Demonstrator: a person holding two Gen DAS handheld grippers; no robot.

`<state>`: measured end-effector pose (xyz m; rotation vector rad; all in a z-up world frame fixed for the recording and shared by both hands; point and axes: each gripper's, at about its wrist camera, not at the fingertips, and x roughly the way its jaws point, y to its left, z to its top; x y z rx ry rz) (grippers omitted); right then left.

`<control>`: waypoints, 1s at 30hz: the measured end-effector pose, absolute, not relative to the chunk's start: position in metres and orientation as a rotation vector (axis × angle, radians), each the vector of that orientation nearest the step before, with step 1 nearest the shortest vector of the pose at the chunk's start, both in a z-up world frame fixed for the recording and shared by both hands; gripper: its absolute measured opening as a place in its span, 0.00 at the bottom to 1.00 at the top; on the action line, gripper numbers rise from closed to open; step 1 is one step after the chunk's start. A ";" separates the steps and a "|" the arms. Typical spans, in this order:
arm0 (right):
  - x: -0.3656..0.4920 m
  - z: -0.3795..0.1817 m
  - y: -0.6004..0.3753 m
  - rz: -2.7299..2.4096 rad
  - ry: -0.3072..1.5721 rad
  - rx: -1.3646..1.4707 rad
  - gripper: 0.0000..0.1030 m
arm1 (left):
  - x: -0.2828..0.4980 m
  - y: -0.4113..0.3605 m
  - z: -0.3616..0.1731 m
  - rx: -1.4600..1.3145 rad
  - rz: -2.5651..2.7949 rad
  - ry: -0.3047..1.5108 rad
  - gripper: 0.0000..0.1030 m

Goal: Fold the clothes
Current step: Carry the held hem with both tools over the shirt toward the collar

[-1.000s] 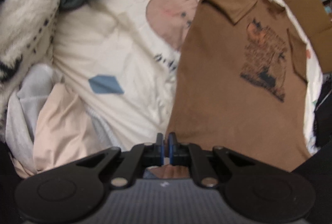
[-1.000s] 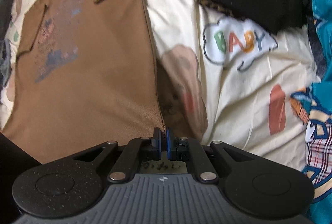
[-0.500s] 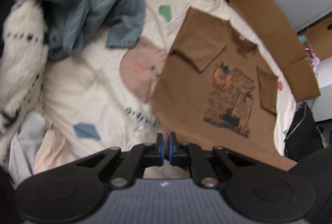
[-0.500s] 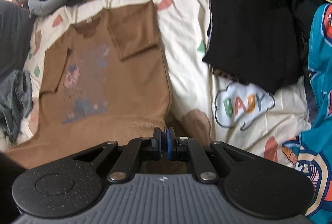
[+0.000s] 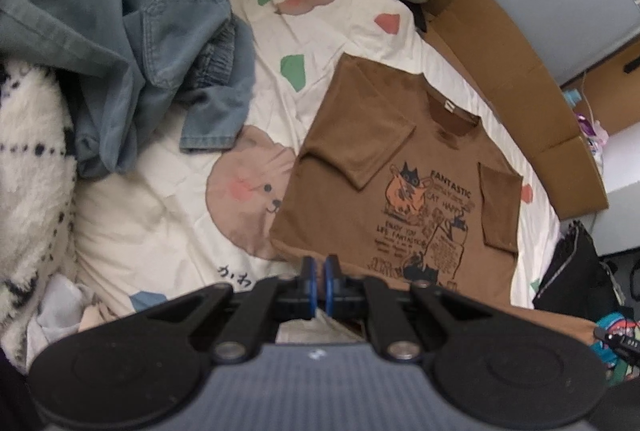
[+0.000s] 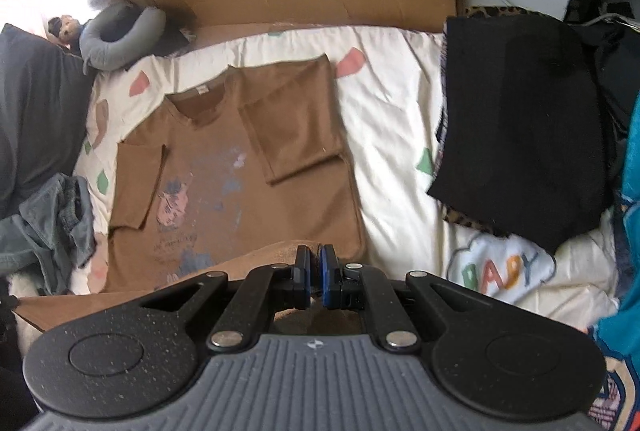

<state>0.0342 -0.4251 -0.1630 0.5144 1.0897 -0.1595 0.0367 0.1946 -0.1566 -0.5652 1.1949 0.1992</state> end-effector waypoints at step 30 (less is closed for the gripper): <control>0.160 -0.204 -0.457 -0.209 1.064 0.509 0.03 | 0.177 0.218 -0.198 -0.601 0.195 1.114 0.04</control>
